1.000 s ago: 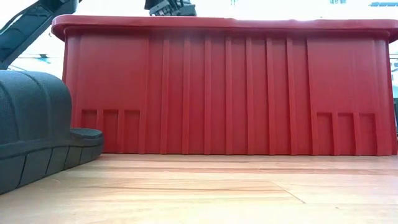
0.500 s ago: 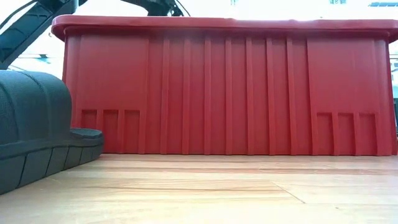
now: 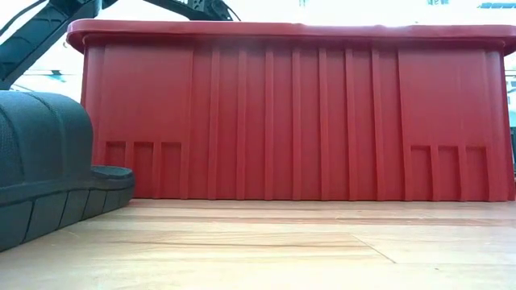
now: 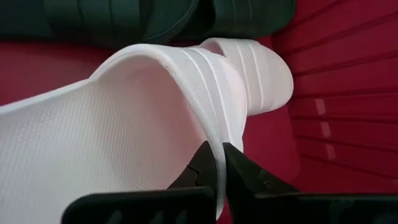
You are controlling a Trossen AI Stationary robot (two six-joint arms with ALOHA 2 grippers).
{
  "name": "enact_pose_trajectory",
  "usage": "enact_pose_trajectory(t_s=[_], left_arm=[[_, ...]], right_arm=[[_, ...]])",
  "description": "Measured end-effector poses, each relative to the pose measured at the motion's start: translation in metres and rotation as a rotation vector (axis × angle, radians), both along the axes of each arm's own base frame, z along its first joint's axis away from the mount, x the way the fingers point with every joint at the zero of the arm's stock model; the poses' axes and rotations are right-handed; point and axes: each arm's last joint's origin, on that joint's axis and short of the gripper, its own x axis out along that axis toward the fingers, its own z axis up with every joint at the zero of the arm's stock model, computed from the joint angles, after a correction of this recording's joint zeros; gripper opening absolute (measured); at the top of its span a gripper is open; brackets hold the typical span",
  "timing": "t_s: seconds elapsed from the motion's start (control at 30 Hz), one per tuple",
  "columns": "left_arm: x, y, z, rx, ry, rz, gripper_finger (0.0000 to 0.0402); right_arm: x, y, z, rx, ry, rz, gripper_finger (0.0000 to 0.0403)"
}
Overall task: Pick and place slides into bin
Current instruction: Put the pink slipper into the red bin
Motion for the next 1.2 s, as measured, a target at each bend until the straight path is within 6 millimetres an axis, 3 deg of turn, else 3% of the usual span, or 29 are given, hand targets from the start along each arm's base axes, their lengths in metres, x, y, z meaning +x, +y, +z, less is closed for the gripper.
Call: enact_pose_trajectory(t_s=[0.23,0.4,0.7,0.93,1.2], left_arm=[[0.007,-0.003,0.000,0.039,-0.043,-0.024,0.0019],[0.012,-0.010,-0.001,0.068,-0.046,-0.070,0.0006],[0.024,-0.012,-0.021,0.058,-0.009,-0.095,0.0019],[0.031,-0.013,-0.030,0.057,-0.008,-0.105,0.0005],[0.039,-0.014,-0.034,0.106,-0.033,-0.114,0.0043]], right_arm=[[0.000,0.000,-0.001,-0.021,0.004,-0.009,0.0167],[0.001,0.000,-0.002,-0.022,0.010,-0.008,0.0167],[0.001,0.004,-0.003,-0.023,0.024,0.004,0.0167],[0.001,0.008,-0.003,-0.024,0.027,0.014,0.0167],[0.002,0.008,-0.004,-0.029,0.029,0.010,0.0167]])
